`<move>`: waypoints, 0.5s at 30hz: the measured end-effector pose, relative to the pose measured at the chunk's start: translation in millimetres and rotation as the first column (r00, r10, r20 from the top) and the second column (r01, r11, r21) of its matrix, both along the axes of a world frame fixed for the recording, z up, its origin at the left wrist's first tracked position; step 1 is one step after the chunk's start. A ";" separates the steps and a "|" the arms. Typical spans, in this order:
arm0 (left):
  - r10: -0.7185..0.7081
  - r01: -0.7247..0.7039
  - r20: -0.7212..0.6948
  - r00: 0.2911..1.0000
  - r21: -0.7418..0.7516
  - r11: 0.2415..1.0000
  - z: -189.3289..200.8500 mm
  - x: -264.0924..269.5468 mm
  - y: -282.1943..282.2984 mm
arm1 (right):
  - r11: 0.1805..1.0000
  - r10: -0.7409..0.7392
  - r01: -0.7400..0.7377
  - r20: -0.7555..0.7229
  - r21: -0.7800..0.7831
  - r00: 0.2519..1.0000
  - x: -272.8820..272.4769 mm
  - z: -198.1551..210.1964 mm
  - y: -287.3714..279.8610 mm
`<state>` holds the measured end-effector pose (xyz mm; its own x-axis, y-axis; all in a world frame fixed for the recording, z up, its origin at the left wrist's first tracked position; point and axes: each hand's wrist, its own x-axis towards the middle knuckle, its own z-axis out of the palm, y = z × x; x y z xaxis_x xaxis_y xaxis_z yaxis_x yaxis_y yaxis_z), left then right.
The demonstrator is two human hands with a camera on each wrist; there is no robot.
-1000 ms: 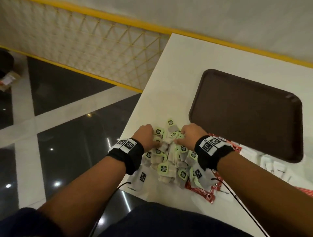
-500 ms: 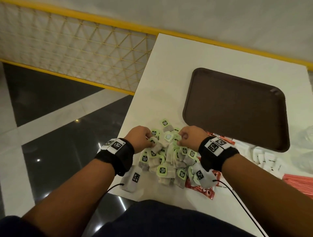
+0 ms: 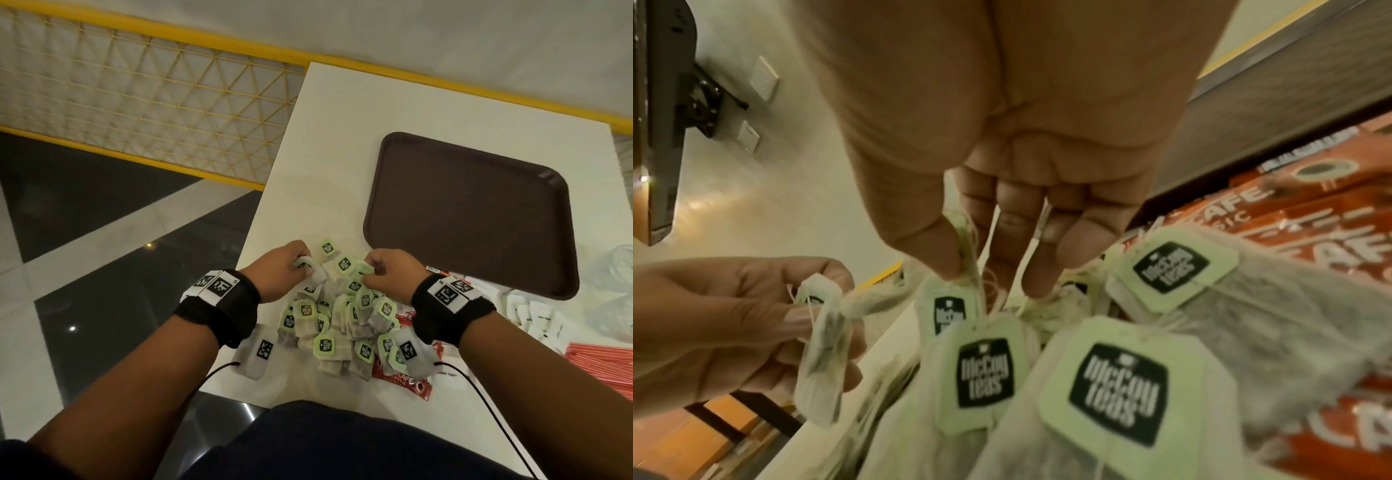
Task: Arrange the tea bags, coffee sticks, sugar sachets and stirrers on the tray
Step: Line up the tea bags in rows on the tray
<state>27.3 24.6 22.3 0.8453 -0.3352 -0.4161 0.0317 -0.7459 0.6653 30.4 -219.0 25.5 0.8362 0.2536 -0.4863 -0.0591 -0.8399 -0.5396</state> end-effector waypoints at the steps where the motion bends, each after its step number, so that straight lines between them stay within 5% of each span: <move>1: -0.010 0.010 0.008 1.000 -0.001 1.000 1.0 0.6 0.4 | 1.000 -0.015 0.015 0.003 0.019 1.000 -0.1 0.7 -3.1; 15: -0.023 0.034 0.053 0.998 -0.201 0.979 15.7 23.7 -8.9 | 0.964 -0.128 0.125 -0.002 0.233 0.992 2.8 41.0 -29.5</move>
<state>51.0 15.7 38.0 0.8522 -0.4323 -0.2948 -0.0246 -0.5959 0.8026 33.2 -248.5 66.6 0.8744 0.2500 -0.4157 -0.1487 -0.6776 -0.7202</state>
